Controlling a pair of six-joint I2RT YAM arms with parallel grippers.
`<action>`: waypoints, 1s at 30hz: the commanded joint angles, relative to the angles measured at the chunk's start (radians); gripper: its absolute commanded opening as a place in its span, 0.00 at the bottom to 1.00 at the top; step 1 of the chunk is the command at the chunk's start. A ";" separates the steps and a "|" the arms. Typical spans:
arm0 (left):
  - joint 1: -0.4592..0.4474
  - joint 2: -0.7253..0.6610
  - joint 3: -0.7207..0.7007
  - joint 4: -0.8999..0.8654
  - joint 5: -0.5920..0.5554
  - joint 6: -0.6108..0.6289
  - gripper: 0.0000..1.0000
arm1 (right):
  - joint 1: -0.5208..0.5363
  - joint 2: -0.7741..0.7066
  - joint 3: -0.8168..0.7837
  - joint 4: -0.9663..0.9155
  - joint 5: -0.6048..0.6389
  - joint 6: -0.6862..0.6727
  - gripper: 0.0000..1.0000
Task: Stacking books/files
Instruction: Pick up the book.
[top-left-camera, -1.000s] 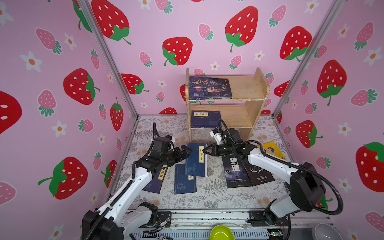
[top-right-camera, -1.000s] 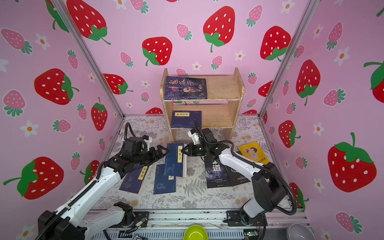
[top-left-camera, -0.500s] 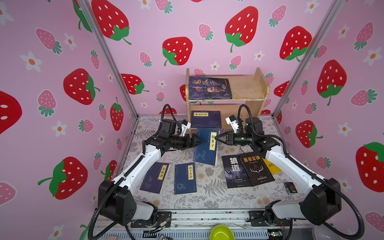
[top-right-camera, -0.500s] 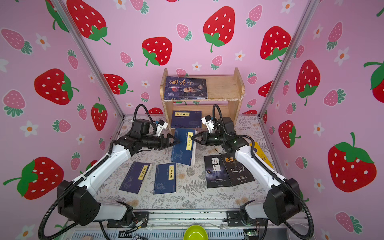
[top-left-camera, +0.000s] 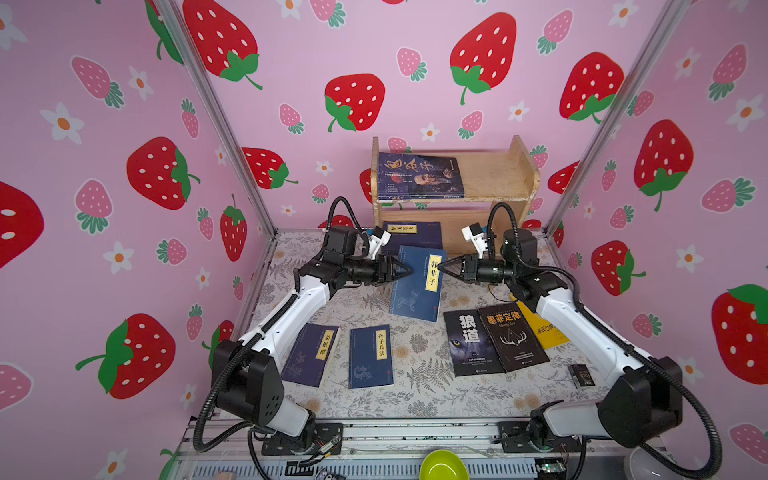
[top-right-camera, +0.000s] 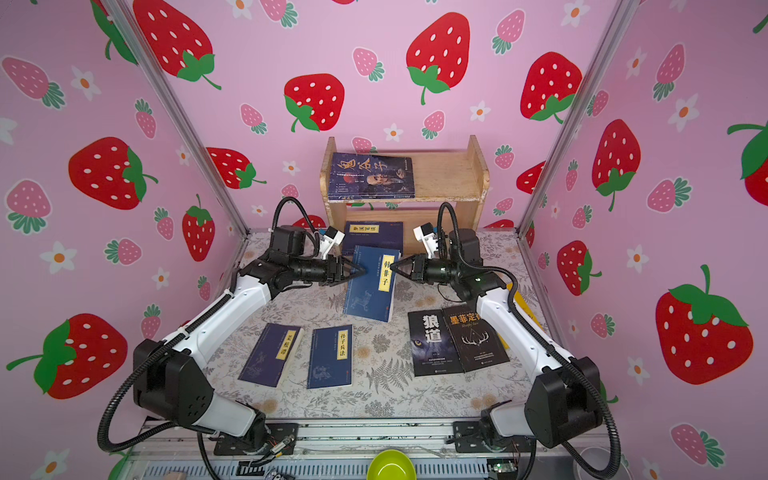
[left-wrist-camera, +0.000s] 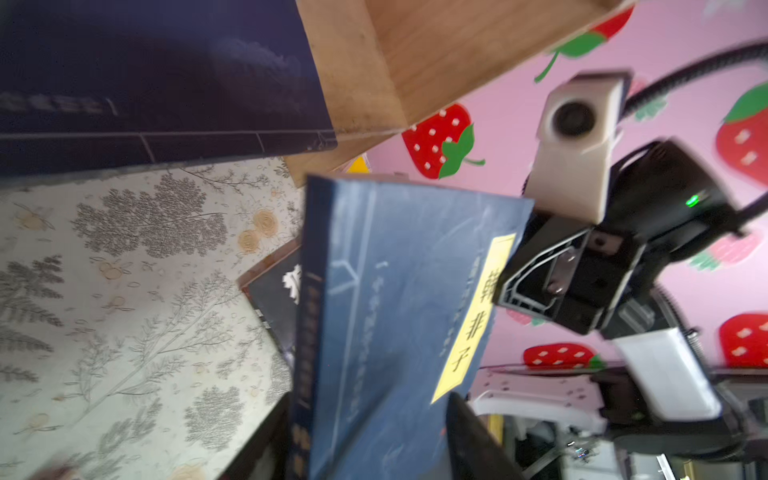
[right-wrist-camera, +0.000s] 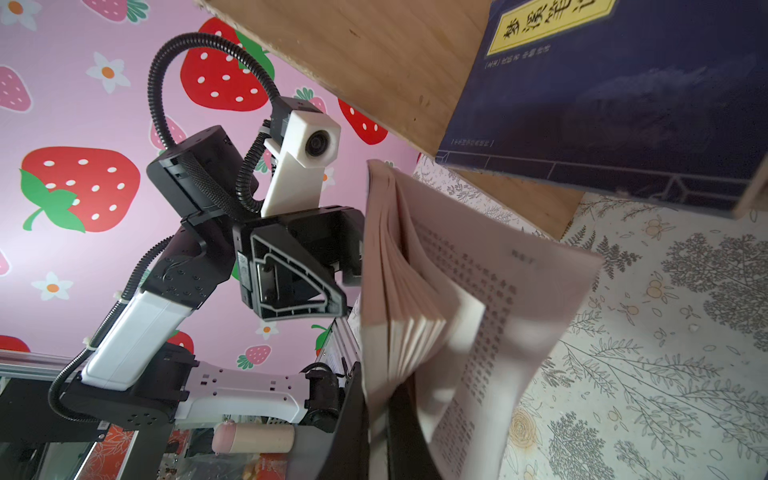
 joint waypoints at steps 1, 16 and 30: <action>-0.006 -0.023 0.052 0.066 0.077 -0.021 0.34 | -0.007 0.027 0.039 0.073 -0.022 0.025 0.00; -0.007 -0.068 0.095 0.069 -0.062 -0.156 0.00 | -0.013 0.027 0.036 0.149 0.193 0.115 0.57; -0.176 -0.188 -0.033 0.238 -0.761 -0.602 0.00 | -0.058 -0.273 -0.286 0.219 0.453 0.396 0.91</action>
